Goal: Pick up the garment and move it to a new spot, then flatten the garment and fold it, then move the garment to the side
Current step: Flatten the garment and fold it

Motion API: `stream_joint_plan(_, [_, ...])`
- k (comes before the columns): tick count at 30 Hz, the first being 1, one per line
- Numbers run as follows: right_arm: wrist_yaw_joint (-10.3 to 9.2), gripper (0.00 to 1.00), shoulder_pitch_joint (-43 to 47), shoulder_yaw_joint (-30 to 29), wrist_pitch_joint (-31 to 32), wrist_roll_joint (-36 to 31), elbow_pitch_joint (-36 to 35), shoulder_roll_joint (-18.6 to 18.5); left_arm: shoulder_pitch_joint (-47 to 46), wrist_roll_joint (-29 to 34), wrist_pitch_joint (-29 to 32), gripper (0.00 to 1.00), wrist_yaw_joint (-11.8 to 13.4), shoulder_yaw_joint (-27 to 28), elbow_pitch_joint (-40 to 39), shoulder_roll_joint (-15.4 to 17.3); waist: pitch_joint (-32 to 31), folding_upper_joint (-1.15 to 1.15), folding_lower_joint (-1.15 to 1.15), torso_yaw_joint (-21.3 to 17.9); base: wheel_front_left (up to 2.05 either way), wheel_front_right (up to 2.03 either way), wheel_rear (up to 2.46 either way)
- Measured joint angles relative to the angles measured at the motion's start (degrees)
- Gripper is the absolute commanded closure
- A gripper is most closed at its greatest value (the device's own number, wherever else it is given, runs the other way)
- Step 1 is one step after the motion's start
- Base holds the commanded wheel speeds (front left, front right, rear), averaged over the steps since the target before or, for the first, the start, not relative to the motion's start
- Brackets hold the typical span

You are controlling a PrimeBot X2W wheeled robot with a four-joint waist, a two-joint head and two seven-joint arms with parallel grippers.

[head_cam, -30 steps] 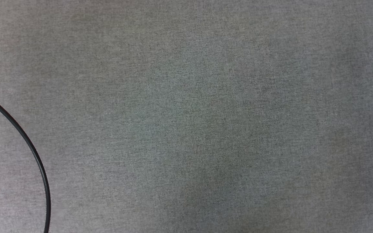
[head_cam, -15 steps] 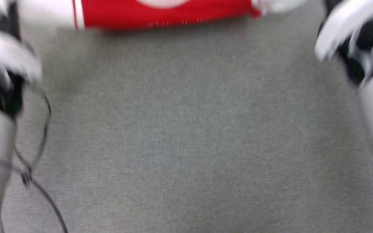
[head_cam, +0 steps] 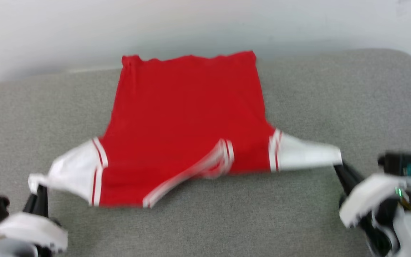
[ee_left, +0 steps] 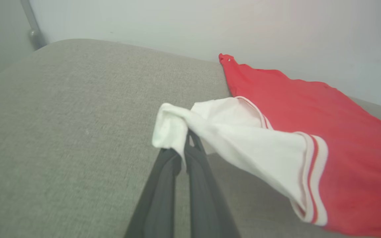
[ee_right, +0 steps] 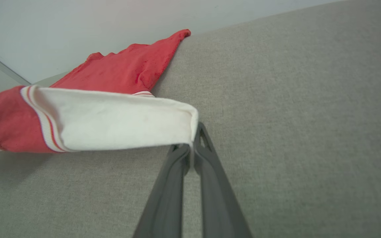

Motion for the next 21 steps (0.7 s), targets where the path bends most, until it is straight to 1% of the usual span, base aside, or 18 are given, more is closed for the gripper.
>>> stream_joint_plan(4, [-0.01, 1.0, 12.6, -5.9, 3.3, -1.8, -7.8, 2.3, 10.8, -0.9, 2.0, 1.0, 5.6, 0.4, -10.8, 0.5, -2.3, 0.0, 0.0, 0.5, 0.0, 0.0, 0.0])
stream_joint_plan(7, [-0.01, 1.0, 21.0, -10.0, 7.2, -4.3, -13.1, 4.9, 16.7, -1.5, 3.8, 1.0, 8.6, 0.2, -16.6, 0.5, -3.5, 0.0, 0.0, 1.4, 0.0, 0.0, 0.0])
stream_joint_plan(9, [-0.01, 1.0, 25.2, -11.9, 10.0, -6.4, -15.8, 6.2, 19.8, -1.4, 4.6, 1.0, 10.6, 0.1, -19.0, 1.2, -4.1, 0.0, 0.0, 2.0, 0.0, 0.0, 0.0])
stream_joint_plan(10, [-0.01, 1.0, 27.0, -12.3, 11.1, -8.1, -17.0, 6.3, 21.0, -1.4, 5.1, 1.0, 11.3, 0.3, -19.8, 1.5, -4.4, 0.0, 0.0, 2.2, 0.0, 0.0, 0.0])
stream_joint_plan(13, [-0.01, 1.0, 29.5, -14.0, 13.9, -9.1, -19.1, 7.9, 23.3, -1.4, 6.2, 1.0, 12.5, -0.3, -22.5, 2.0, -4.4, 0.0, -0.01, 2.8, 0.0, 0.0, 0.0])
stream_joint_plan(14, [-0.01, 0.67, 29.6, -14.3, 14.6, -9.6, -19.6, 8.3, 23.5, -1.3, 6.4, 1.0, 12.6, -0.5, -23.3, 1.9, -4.2, 0.0, 0.0, 2.9, 0.0, 0.0, 0.0])
stream_joint_plan(15, [-0.02, 0.0, 29.6, -14.6, 15.2, -9.3, -20.1, 8.8, 23.5, -1.1, 6.6, 1.0, 12.9, -0.8, -24.0, 1.9, -4.0, 0.0, 0.0, 3.0, 0.0, 0.0, 0.0])
stream_joint_plan(18, [-0.02, 0.0, 29.4, -14.6, 15.9, -9.7, -21.6, 9.4, 23.2, -0.3, 6.5, 1.0, 13.3, -1.6, -25.6, 1.5, -3.6, 0.0, 0.0, 3.4, 0.0, 0.0, 0.0])
stream_joint_plan(21, [-0.03, 0.0, 26.7, -15.7, 14.4, -9.4, -24.2, 9.8, 22.2, 0.5, 6.0, 1.0, 13.5, -2.0, -27.3, 1.3, -2.8, 0.0, 0.01, 3.9, 0.0, 0.0, 0.0])
